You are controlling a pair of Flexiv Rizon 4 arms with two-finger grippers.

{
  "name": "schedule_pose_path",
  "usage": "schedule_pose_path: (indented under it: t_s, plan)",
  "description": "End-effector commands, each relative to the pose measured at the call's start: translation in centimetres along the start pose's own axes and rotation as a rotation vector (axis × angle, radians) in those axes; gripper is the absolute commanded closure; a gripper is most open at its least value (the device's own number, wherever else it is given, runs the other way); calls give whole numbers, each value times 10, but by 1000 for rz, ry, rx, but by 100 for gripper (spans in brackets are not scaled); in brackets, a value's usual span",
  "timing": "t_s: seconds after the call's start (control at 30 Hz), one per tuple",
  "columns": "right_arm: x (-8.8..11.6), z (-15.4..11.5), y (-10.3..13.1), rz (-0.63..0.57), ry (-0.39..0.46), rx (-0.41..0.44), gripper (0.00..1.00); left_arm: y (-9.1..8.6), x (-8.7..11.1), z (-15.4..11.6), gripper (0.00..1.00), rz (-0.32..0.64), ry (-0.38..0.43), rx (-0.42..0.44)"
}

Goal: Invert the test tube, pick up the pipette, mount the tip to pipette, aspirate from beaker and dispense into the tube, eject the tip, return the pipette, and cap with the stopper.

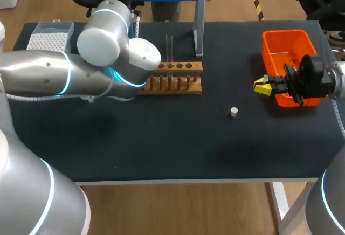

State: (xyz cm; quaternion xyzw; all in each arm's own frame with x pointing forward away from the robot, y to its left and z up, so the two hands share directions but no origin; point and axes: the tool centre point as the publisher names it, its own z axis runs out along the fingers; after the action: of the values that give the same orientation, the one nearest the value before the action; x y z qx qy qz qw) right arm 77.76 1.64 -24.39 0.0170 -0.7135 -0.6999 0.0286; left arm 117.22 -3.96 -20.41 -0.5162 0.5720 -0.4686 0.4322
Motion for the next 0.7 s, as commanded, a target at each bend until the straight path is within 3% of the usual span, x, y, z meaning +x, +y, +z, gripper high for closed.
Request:
schedule_pose_path:
  t_s: [0.03, 0.5, 0.7]
  plan:
    - [1, -1, 0, 0, -1, 1, 100, 4, 2, 5, 55, -2, -5, 10]
    - [1, -1, 0, 0, -1, 1, 100, 5, 1, 7, 56, -5, -8, 10]
    - [1, -1, 0, 0, -1, 1, 100, 6, 2, 7, 84, -7, -7, 8]
